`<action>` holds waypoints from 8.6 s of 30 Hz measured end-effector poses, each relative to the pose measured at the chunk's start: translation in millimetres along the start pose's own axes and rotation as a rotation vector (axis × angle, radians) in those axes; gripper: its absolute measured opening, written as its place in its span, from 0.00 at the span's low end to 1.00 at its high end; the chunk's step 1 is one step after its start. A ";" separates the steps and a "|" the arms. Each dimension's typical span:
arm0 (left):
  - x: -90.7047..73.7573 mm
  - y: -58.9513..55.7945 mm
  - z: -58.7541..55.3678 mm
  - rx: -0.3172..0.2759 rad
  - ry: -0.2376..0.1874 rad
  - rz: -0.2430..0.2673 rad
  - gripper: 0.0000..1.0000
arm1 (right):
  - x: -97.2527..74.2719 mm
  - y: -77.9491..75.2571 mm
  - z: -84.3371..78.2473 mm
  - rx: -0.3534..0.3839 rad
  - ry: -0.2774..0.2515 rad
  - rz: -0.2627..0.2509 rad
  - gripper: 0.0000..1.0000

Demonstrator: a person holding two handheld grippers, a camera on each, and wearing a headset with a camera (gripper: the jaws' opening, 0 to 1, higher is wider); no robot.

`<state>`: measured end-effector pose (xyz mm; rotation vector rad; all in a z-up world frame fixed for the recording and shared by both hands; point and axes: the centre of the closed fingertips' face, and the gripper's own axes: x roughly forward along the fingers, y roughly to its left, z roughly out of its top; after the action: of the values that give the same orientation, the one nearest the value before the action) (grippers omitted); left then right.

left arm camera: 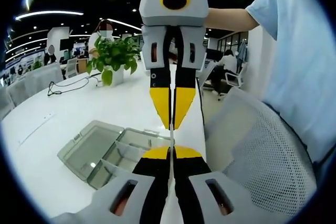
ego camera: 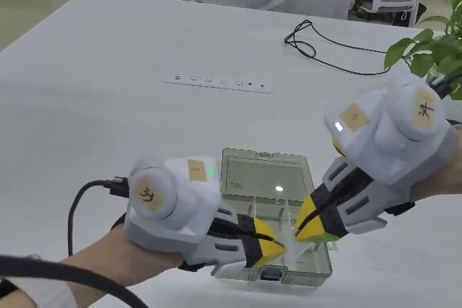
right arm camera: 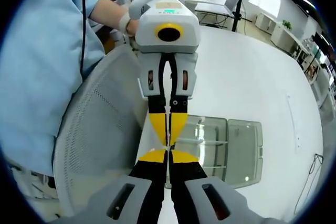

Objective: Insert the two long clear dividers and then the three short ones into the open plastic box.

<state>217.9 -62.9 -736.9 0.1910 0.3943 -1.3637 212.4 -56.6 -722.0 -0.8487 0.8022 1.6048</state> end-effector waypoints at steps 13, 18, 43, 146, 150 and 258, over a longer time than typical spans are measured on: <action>-16.6 21.1 -16.2 -0.069 0.000 0.148 0.43 | 0.2 -10.6 -2.4 0.018 0.027 -0.005 0.02; -26.8 31.7 -27.0 -0.100 0.013 0.236 0.68 | 2.7 -15.2 0.6 0.025 0.034 -0.010 0.02; -54.2 39.8 -60.9 -0.201 0.063 0.383 1.00 | 30.1 -61.7 21.0 0.026 0.026 -0.049 0.02; -59.8 42.9 -62.6 -0.211 0.051 0.394 0.97 | 104.7 -72.5 -2.5 0.090 0.170 -0.082 0.02; -59.9 43.3 -61.2 -0.209 0.049 0.395 0.97 | 104.9 -71.8 -2.3 0.061 0.164 -0.080 0.03; -61.9 39.9 -53.9 -0.218 0.016 0.398 1.00 | -1.8 -35.2 -215.0 0.253 0.196 -0.236 0.58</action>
<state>238.5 20.9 -766.5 0.0930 0.4870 -0.9218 272.0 -234.1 -833.4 -0.8893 0.9821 1.1972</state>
